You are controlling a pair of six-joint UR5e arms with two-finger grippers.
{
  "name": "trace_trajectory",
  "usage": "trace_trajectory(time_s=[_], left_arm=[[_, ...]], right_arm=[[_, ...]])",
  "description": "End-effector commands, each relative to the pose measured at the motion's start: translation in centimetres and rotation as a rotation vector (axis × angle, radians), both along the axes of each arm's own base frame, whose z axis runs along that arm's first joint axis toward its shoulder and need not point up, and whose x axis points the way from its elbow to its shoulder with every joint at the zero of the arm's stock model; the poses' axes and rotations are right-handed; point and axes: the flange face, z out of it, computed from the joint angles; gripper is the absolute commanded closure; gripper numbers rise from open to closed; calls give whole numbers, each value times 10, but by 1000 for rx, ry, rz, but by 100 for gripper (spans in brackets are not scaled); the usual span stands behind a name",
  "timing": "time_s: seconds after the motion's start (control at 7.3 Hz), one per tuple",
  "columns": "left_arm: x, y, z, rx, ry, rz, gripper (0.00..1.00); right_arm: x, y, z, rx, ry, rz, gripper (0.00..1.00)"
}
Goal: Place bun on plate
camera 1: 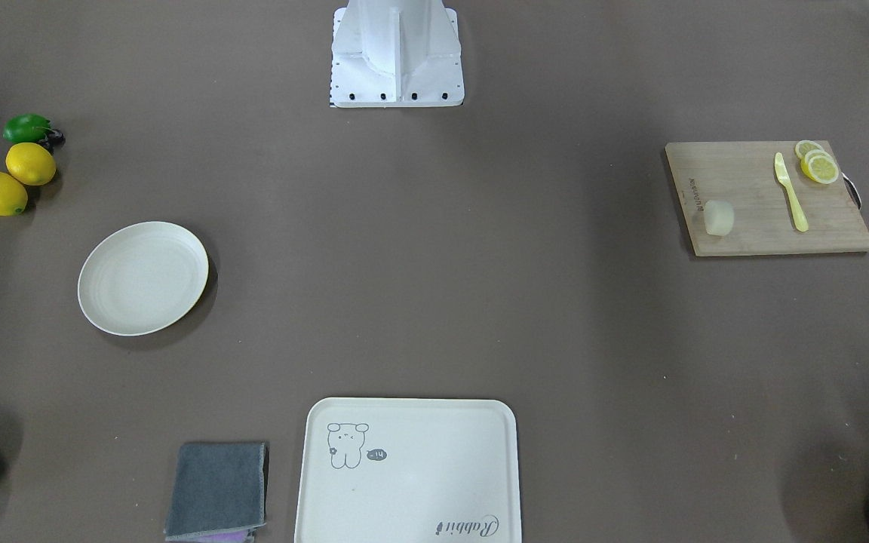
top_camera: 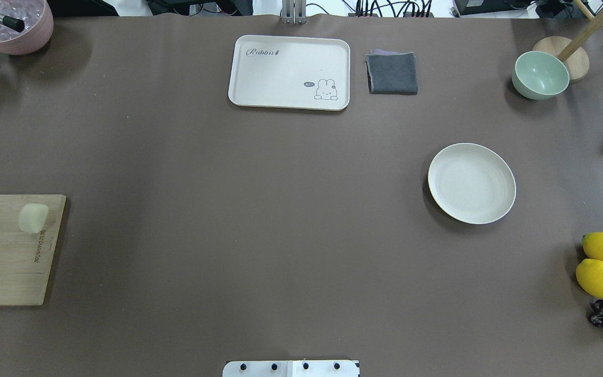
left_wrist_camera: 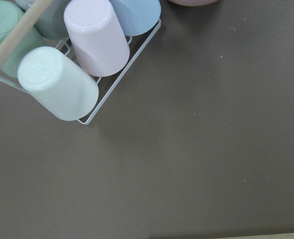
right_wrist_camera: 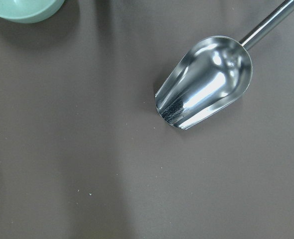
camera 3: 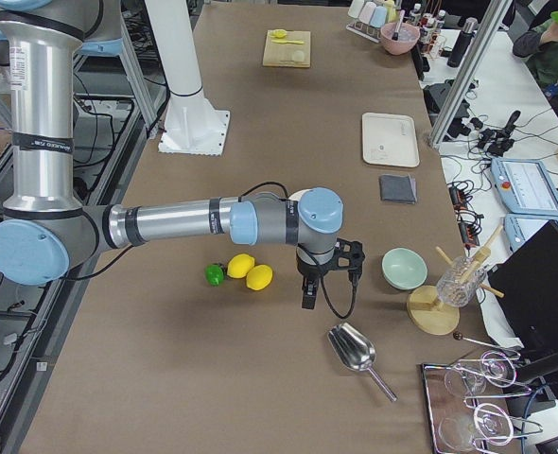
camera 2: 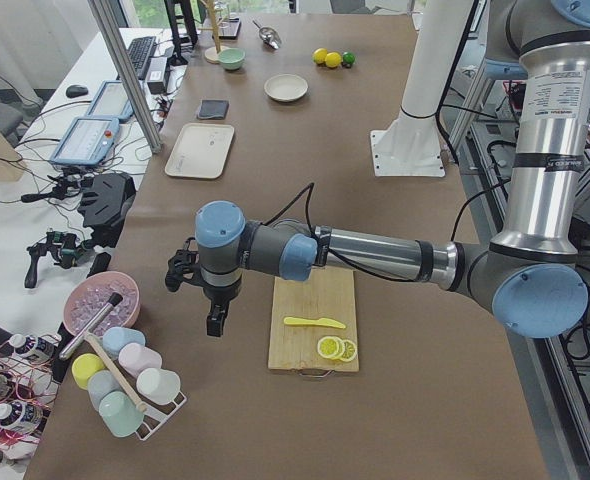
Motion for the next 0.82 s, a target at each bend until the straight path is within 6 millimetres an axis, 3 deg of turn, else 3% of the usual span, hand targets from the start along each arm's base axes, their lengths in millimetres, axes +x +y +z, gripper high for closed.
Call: trace_trajectory(time_s=[0.0, 0.68], left_arm=[[0, 0, 1, 2, 0, 3, 2], [0, -1, -1, 2, 2, 0, 2]], right_arm=[[0, 0, 0, 0, -1, 0, 0], [0, -1, -1, 3, 1, 0, 0]])
